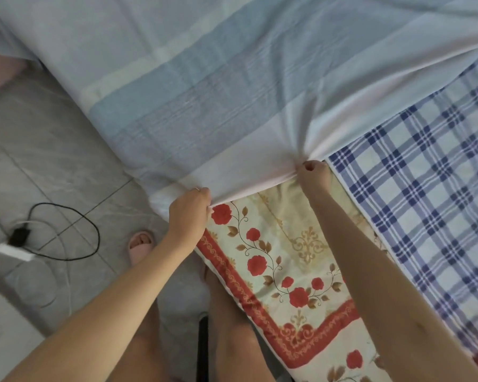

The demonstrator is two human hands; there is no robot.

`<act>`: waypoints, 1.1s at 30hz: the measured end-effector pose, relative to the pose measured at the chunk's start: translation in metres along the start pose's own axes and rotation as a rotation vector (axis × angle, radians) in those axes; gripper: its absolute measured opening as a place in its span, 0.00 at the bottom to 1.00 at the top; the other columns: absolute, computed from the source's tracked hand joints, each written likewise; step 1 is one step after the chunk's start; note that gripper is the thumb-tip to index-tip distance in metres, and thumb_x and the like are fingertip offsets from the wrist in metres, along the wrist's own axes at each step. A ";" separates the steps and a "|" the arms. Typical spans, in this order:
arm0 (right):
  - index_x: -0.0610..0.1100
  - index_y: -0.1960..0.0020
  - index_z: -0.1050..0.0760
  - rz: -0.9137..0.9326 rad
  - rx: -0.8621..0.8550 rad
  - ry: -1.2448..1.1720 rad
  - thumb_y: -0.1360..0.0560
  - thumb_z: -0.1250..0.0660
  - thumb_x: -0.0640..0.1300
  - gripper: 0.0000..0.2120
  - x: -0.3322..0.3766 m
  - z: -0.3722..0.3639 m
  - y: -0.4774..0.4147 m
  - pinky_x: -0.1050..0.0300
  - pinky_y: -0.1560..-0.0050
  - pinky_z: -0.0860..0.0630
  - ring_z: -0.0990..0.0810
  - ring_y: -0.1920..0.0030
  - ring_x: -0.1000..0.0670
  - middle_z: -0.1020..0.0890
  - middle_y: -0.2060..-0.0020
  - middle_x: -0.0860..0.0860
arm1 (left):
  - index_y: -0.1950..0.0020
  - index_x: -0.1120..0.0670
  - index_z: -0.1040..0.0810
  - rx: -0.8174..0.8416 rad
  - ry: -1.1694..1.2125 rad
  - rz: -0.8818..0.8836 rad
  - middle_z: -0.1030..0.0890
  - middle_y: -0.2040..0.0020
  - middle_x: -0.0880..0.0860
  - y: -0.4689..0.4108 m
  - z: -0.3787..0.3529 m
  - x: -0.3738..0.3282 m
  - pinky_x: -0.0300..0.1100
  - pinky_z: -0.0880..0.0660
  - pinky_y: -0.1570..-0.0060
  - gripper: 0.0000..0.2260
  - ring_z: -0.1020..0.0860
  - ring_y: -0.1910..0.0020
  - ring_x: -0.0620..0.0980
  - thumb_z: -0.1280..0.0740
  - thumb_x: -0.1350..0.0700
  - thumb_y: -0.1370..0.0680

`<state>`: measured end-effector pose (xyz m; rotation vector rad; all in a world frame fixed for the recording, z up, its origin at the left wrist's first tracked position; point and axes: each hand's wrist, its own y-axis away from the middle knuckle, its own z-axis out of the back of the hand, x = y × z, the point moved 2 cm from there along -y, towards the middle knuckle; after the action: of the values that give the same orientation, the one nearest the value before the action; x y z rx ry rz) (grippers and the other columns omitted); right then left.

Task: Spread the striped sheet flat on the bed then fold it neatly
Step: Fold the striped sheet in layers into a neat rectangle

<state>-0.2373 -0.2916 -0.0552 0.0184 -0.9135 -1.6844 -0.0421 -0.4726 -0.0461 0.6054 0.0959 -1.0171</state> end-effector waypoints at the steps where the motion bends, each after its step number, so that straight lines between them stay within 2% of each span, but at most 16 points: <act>1: 0.40 0.52 0.24 0.010 -0.012 -0.011 0.22 0.39 0.40 0.06 0.000 0.001 0.003 0.64 0.72 0.36 0.30 0.69 0.56 0.27 0.69 0.53 | 0.58 0.59 0.24 -0.018 -0.034 -0.026 0.22 0.62 0.53 0.001 0.000 -0.002 0.43 0.27 0.69 0.05 0.23 0.66 0.52 0.30 0.59 0.25; 5: 0.41 0.54 0.27 -0.074 0.023 -0.153 0.24 0.42 0.38 0.06 0.006 -0.004 0.004 0.62 0.68 0.31 0.29 0.67 0.52 0.27 0.67 0.50 | 0.63 0.59 0.25 -0.006 -0.127 -0.056 0.28 0.68 0.52 0.003 -0.001 -0.006 0.38 0.35 0.75 0.07 0.29 0.73 0.50 0.30 0.67 0.27; 9: 0.42 0.61 0.30 -0.233 0.003 -0.527 0.25 0.43 0.38 0.07 0.011 -0.011 0.004 0.57 0.64 0.29 0.31 0.64 0.50 0.30 0.66 0.49 | 0.60 0.60 0.26 0.001 -0.129 -0.049 0.28 0.66 0.53 0.005 0.003 -0.009 0.41 0.32 0.73 0.06 0.29 0.70 0.51 0.33 0.68 0.26; 11: 0.41 0.59 0.31 -0.268 0.020 -0.729 0.24 0.43 0.37 0.06 0.014 -0.014 0.005 0.55 0.55 0.24 0.28 0.61 0.50 0.29 0.64 0.48 | 0.61 0.59 0.28 -0.010 -0.088 -0.062 0.30 0.65 0.52 0.006 0.007 -0.005 0.42 0.34 0.71 0.06 0.30 0.69 0.51 0.35 0.67 0.25; 12: 0.40 0.58 0.31 -0.265 0.021 -0.771 0.24 0.43 0.37 0.05 0.016 -0.015 0.006 0.55 0.53 0.24 0.28 0.60 0.49 0.28 0.62 0.47 | 0.61 0.58 0.29 -0.015 -0.053 -0.068 0.30 0.65 0.52 0.005 0.009 -0.001 0.41 0.35 0.71 0.07 0.30 0.69 0.50 0.35 0.66 0.25; 15: 0.40 0.57 0.34 -0.184 0.033 -0.816 0.24 0.41 0.39 0.04 0.029 -0.013 0.010 0.54 0.57 0.30 0.32 0.60 0.48 0.32 0.64 0.48 | 0.60 0.57 0.30 -0.067 0.055 -0.045 0.28 0.64 0.50 0.005 0.015 0.010 0.39 0.36 0.71 0.07 0.29 0.69 0.49 0.33 0.64 0.25; 17: 0.41 0.58 0.34 -0.095 0.099 -0.903 0.23 0.38 0.40 0.07 0.045 -0.008 0.011 0.58 0.58 0.27 0.29 0.63 0.51 0.30 0.66 0.50 | 0.60 0.57 0.30 -0.125 0.153 0.013 0.27 0.64 0.51 0.003 0.021 0.014 0.39 0.36 0.71 0.07 0.29 0.69 0.49 0.33 0.63 0.25; 19: 0.42 0.57 0.30 0.032 0.167 -0.993 0.22 0.36 0.38 0.06 0.061 -0.001 0.009 0.60 0.54 0.23 0.25 0.61 0.53 0.27 0.63 0.50 | 0.60 0.57 0.30 -0.205 0.242 0.063 0.28 0.64 0.51 -0.003 0.029 0.018 0.38 0.37 0.72 0.07 0.31 0.71 0.47 0.34 0.61 0.24; 20: 0.43 0.54 0.27 0.115 0.199 -0.985 0.22 0.37 0.36 0.04 0.071 0.002 0.007 0.60 0.50 0.22 0.23 0.58 0.53 0.25 0.60 0.51 | 0.59 0.57 0.30 -0.250 0.273 0.084 0.28 0.64 0.50 -0.008 0.035 0.020 0.37 0.38 0.71 0.07 0.31 0.70 0.47 0.34 0.59 0.23; 22: 0.47 0.41 0.27 0.316 0.250 -0.783 0.24 0.40 0.30 0.17 0.085 0.005 0.002 0.62 0.40 0.26 0.24 0.46 0.53 0.24 0.50 0.53 | 0.57 0.57 0.28 -0.326 0.340 0.131 0.27 0.63 0.50 -0.022 0.047 0.029 0.40 0.38 0.68 0.06 0.31 0.67 0.49 0.33 0.58 0.23; 25: 0.47 0.29 0.36 0.538 0.320 -0.358 0.30 0.45 0.24 0.33 0.103 -0.001 -0.012 0.67 0.34 0.39 0.35 0.30 0.54 0.31 0.32 0.54 | 0.53 0.59 0.25 -0.373 0.373 0.225 0.23 0.57 0.56 -0.057 0.062 0.049 0.43 0.36 0.61 0.05 0.27 0.59 0.54 0.33 0.58 0.23; 27: 0.44 0.29 0.36 0.592 0.304 -0.167 0.30 0.45 0.24 0.32 0.115 -0.006 -0.025 0.66 0.33 0.39 0.35 0.30 0.52 0.32 0.31 0.50 | 0.52 0.58 0.24 -0.371 0.333 0.282 0.21 0.53 0.59 -0.083 0.067 0.062 0.46 0.32 0.58 0.04 0.24 0.54 0.59 0.33 0.58 0.23; 28: 0.42 0.32 0.34 0.607 0.257 -0.097 0.29 0.44 0.25 0.28 0.119 -0.010 -0.029 0.65 0.34 0.35 0.31 0.34 0.51 0.30 0.34 0.48 | 0.52 0.58 0.24 -0.369 0.303 0.300 0.21 0.52 0.59 -0.092 0.066 0.066 0.47 0.31 0.57 0.04 0.24 0.52 0.60 0.34 0.58 0.23; 30: 0.40 0.39 0.30 0.538 0.082 -0.006 0.27 0.40 0.30 0.17 0.120 -0.019 -0.032 0.65 0.43 0.28 0.27 0.47 0.53 0.27 0.42 0.48 | 0.52 0.58 0.24 -0.371 0.219 0.294 0.22 0.51 0.60 -0.100 0.062 0.067 0.49 0.31 0.57 0.03 0.24 0.51 0.61 0.36 0.61 0.24; 32: 0.40 0.42 0.29 0.386 -0.050 0.021 0.26 0.35 0.38 0.13 0.106 -0.034 -0.031 0.63 0.46 0.26 0.27 0.50 0.52 0.29 0.47 0.49 | 0.53 0.59 0.24 -0.407 0.111 0.163 0.24 0.52 0.61 -0.094 0.056 0.053 0.51 0.31 0.58 0.06 0.26 0.51 0.61 0.40 0.66 0.25; 33: 0.39 0.41 0.30 0.309 -0.036 0.026 0.26 0.32 0.43 0.16 0.096 -0.045 -0.029 0.58 0.44 0.26 0.26 0.48 0.50 0.29 0.47 0.48 | 0.54 0.60 0.24 -0.431 0.051 0.046 0.24 0.54 0.61 -0.086 0.051 0.044 0.51 0.31 0.58 0.06 0.26 0.52 0.61 0.40 0.67 0.26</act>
<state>-0.2730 -0.3954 -0.0611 -0.1197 -0.8206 -1.4097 -0.0994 -0.5657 -0.0559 0.2388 0.3358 -0.8999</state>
